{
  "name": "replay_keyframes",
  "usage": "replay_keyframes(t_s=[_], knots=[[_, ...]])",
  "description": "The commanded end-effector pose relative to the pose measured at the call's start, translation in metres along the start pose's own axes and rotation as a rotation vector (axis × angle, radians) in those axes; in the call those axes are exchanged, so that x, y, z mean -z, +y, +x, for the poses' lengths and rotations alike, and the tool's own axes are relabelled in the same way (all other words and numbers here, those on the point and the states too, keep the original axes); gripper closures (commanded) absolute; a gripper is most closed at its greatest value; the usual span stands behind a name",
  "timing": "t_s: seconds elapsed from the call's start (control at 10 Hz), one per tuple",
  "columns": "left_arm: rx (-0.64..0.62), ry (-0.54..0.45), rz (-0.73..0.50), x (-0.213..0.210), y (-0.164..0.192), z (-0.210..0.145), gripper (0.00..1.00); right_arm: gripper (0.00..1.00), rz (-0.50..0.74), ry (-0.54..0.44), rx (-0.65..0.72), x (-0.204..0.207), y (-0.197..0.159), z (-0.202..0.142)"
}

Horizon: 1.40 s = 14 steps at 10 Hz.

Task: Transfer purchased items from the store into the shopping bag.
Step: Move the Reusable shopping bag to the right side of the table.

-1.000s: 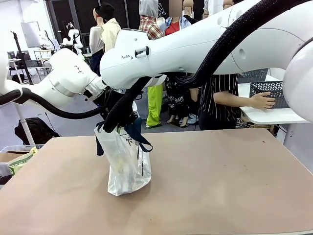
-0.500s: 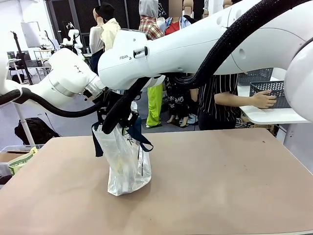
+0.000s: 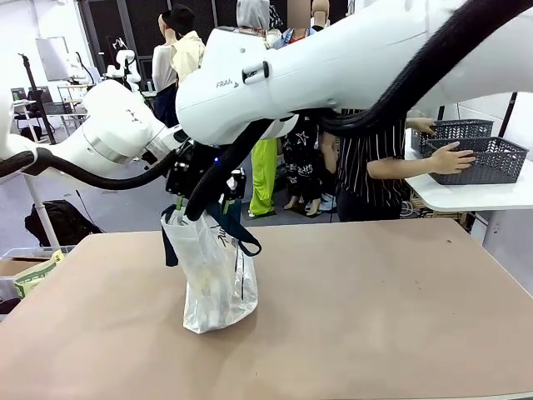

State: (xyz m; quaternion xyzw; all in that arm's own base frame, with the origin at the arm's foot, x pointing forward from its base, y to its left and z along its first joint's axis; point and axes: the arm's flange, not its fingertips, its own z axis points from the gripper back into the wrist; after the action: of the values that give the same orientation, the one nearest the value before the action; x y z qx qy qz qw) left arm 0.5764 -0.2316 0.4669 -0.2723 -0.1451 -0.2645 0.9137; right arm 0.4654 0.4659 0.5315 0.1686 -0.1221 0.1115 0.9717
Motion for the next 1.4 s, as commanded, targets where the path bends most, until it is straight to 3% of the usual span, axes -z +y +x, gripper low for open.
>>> replay_keyframes(t_s=[0.0, 0.4, 0.7, 1.0, 1.3], knots=[[-0.017, 0.014, 0.027, 0.004, 0.0, 0.0, 1.0, 0.0, 0.006, -0.065, 0.032, -0.021, -0.026, -0.03], [-0.02, 0.026, 0.023, 0.007, 0.0, 0.003, 1.0, 0.0, -0.066, -0.111, 0.176, -0.071, -0.094, -0.059], [-0.022, 0.022, 0.044, 0.002, -0.002, 0.002, 1.0, 0.0, -0.044, -0.141, 0.276, -0.11, -0.15, -0.078], [-0.01, -0.019, 0.098, -0.009, -0.008, 0.001, 1.0, 0.0, -0.105, -0.168, 0.425, -0.149, -0.23, -0.104], [0.026, -0.019, 0.109, -0.016, -0.009, 0.006, 1.0, 0.0, -0.172, -0.121, 0.607, -0.171, -0.308, -0.129]])
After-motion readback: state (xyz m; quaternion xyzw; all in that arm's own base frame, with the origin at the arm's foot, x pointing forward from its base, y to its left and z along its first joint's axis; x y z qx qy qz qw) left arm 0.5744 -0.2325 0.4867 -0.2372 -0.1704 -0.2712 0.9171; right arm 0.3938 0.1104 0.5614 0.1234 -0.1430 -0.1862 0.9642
